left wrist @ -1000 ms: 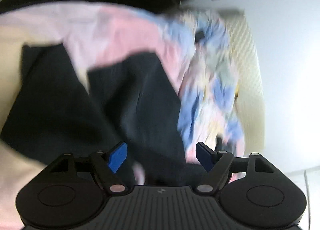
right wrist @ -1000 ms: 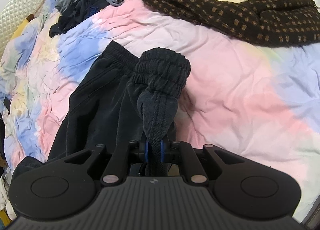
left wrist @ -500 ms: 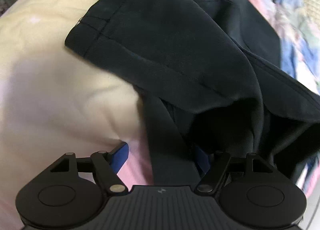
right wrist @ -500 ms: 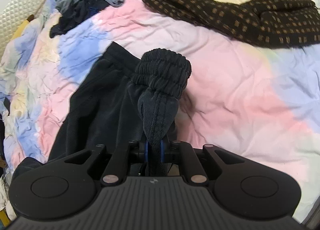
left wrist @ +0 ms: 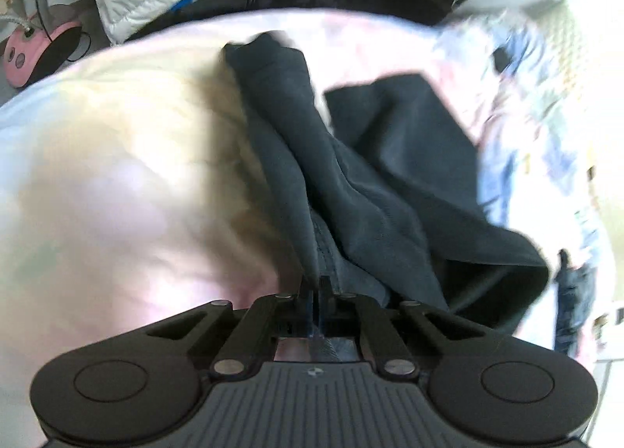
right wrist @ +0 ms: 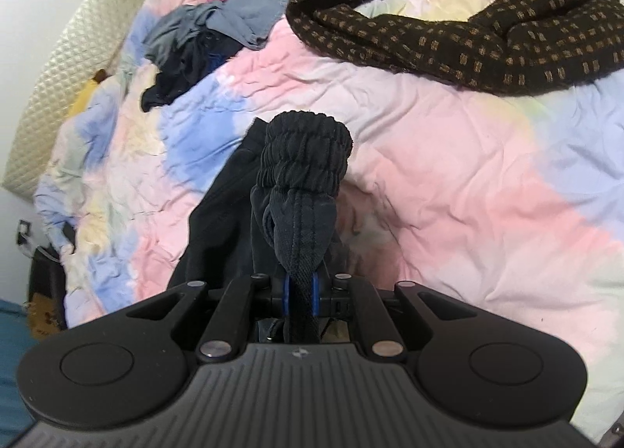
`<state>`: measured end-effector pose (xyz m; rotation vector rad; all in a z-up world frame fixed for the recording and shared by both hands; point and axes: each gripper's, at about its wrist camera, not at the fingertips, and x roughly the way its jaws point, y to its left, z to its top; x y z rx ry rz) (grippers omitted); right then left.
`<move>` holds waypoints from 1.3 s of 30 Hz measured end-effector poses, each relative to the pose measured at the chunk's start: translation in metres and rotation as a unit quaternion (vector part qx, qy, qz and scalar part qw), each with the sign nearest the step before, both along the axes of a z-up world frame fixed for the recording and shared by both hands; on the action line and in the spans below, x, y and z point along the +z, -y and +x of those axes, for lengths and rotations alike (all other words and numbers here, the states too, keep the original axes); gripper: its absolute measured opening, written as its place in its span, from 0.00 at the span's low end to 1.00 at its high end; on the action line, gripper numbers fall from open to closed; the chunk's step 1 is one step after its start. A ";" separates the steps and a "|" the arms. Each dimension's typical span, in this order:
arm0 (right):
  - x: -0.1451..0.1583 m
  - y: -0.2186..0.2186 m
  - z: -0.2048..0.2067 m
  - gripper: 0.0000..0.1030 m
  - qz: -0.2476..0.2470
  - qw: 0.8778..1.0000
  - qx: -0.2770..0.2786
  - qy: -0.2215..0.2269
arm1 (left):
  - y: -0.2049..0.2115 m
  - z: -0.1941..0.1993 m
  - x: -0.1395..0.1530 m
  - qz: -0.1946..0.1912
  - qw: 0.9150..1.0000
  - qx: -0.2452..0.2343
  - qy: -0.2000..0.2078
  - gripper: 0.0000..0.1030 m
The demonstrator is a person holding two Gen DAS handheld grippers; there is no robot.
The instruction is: Fold clothes
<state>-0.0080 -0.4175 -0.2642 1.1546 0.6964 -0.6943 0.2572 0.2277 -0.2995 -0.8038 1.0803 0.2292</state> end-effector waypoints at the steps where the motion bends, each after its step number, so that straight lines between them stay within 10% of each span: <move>1: 0.002 0.001 -0.006 0.10 0.002 1.000 0.003 0.007 | -0.003 -0.016 0.011 -0.002 1.000 0.008 0.009 0.02; 6: 0.002 0.007 -0.038 0.10 0.002 1.000 0.020 0.023 | -0.030 -0.094 0.032 0.012 0.999 0.040 0.011 0.02; 15: -0.074 0.005 -0.081 0.08 0.057 0.997 0.023 -0.039 | -0.087 -0.177 -0.032 -0.020 0.988 0.129 -0.085 0.02; 34: -0.097 0.006 -0.094 0.06 0.068 0.997 0.015 -0.028 | -0.087 -0.174 -0.026 -0.027 0.984 0.156 -0.087 0.04; 39: -0.110 0.015 -0.106 0.11 0.085 0.996 0.001 -0.020 | -0.078 -0.170 -0.020 -0.019 0.985 0.149 -0.089 0.26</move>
